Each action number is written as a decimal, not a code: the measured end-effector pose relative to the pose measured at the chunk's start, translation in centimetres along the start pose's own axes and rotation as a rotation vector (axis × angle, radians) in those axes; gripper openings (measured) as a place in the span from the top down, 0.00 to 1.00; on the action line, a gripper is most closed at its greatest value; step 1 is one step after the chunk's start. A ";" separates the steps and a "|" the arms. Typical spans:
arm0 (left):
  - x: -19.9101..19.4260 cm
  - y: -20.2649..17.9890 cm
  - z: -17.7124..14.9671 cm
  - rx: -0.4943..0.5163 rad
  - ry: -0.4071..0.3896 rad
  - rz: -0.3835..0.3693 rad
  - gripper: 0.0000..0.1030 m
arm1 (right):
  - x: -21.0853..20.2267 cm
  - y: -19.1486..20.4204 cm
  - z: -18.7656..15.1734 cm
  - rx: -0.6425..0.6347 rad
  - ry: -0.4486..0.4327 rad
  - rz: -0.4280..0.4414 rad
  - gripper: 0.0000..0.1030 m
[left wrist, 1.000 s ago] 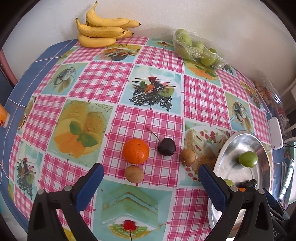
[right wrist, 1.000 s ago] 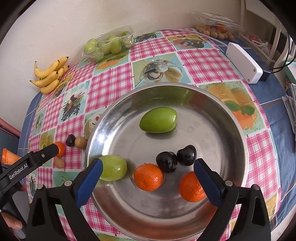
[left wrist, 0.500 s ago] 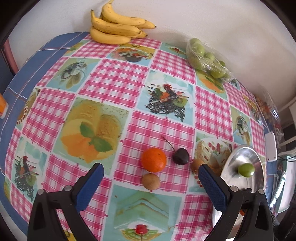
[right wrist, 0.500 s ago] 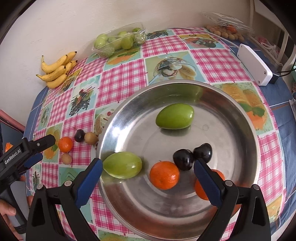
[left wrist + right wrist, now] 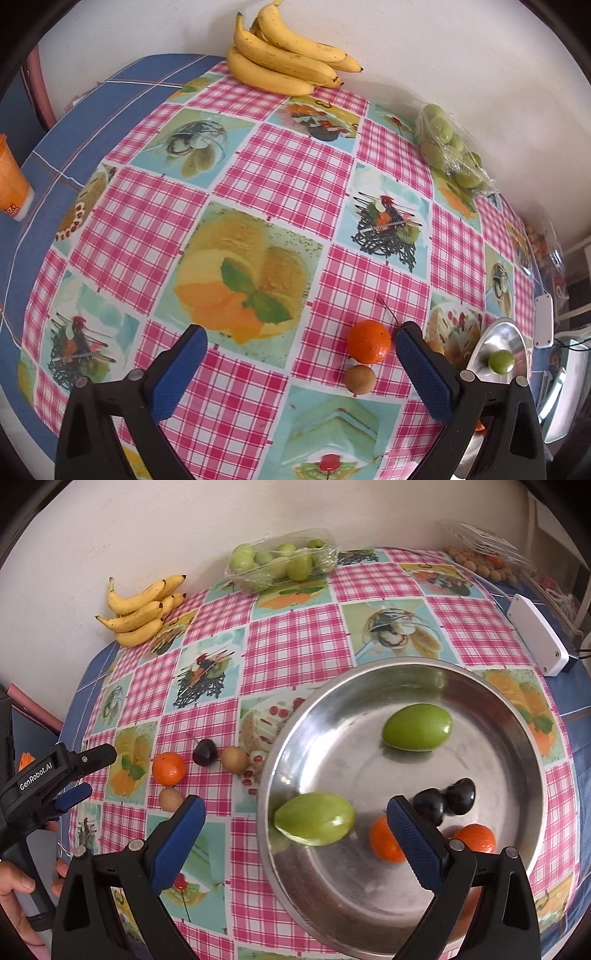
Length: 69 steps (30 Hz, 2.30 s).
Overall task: Organize fruits
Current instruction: 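Close the left tool on the mandarin while the right tool lowers around the brown kiwi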
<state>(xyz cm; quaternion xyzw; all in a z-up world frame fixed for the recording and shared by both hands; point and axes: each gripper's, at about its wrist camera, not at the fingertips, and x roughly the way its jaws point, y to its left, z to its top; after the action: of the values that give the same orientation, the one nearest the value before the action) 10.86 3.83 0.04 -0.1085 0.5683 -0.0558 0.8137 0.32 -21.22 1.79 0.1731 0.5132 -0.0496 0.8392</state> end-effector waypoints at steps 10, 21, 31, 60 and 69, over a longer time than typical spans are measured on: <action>-0.1 2.3 0.5 -0.097 0.002 -0.022 0.00 | 0.8 4.7 0.6 -0.085 -0.004 0.018 0.04; 1.9 0.6 0.5 -0.077 0.066 -0.076 0.01 | 3.4 6.9 1.5 -0.178 0.038 0.006 0.25; 3.7 -1.4 0.6 -0.062 0.119 -0.155 0.18 | 5.6 6.8 2.7 -0.178 0.082 -0.008 0.55; 6.0 -3.8 -0.3 -0.012 0.172 -0.185 0.62 | 8.2 6.4 2.6 -0.182 0.128 -0.061 0.73; 5.2 -3.8 -0.2 0.015 0.152 -0.183 0.63 | 7.8 6.0 2.5 -0.157 0.126 -0.044 0.75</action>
<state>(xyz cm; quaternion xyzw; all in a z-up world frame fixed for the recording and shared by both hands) 12.64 -1.04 -3.87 -0.1494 0.6156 -0.1420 0.7606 7.61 -15.76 -2.62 0.0981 0.5709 -0.0169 0.8150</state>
